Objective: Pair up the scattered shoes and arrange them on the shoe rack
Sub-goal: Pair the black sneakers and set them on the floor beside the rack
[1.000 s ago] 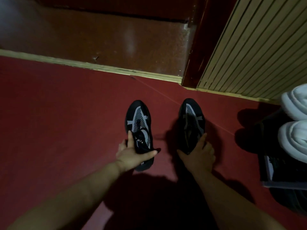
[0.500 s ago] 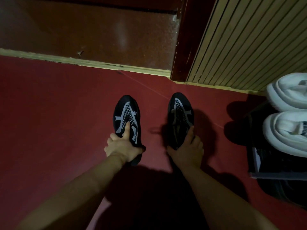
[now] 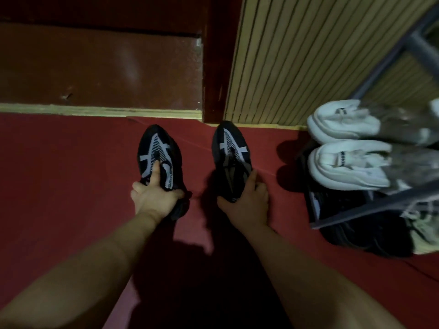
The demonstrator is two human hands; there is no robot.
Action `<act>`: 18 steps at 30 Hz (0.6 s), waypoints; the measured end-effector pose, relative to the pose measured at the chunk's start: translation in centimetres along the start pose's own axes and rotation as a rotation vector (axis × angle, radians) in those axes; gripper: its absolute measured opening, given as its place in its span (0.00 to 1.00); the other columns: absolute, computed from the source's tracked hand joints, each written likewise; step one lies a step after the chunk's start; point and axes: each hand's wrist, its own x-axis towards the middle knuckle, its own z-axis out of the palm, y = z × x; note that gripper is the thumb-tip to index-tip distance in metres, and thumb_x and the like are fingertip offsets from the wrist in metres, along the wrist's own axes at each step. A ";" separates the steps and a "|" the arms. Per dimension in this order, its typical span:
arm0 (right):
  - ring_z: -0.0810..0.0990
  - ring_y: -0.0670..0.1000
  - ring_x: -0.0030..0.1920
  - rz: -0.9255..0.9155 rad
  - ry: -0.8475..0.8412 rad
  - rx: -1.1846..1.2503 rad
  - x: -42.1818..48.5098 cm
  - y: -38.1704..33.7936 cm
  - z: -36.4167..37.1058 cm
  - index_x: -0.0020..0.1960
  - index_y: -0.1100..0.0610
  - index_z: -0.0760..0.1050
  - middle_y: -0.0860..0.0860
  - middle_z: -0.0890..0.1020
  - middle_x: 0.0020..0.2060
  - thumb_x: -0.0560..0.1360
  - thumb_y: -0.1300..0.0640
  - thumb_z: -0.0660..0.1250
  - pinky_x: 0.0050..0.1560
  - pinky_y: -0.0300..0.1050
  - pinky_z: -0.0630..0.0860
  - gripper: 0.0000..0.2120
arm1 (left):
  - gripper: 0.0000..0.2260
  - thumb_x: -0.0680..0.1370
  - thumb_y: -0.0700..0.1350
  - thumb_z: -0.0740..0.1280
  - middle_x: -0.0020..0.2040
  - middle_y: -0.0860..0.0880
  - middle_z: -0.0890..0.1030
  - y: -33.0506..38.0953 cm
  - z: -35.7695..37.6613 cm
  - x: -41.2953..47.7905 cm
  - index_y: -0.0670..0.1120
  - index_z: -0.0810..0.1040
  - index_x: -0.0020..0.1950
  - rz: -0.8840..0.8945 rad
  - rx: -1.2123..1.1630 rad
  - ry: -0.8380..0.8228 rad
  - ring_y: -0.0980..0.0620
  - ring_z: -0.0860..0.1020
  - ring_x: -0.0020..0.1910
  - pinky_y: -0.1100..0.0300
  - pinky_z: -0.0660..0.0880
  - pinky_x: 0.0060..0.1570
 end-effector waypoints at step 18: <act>0.59 0.58 0.68 -0.382 -0.051 0.160 -0.9 -1.4 -9.4 0.77 0.54 0.38 0.58 0.63 0.66 0.68 0.41 0.71 0.69 0.47 0.59 0.53 | 0.40 0.70 0.54 0.71 0.64 0.41 0.62 5.7 -4.3 -12.6 0.64 0.51 0.76 0.059 -0.069 0.378 0.38 0.60 0.67 0.47 0.63 0.68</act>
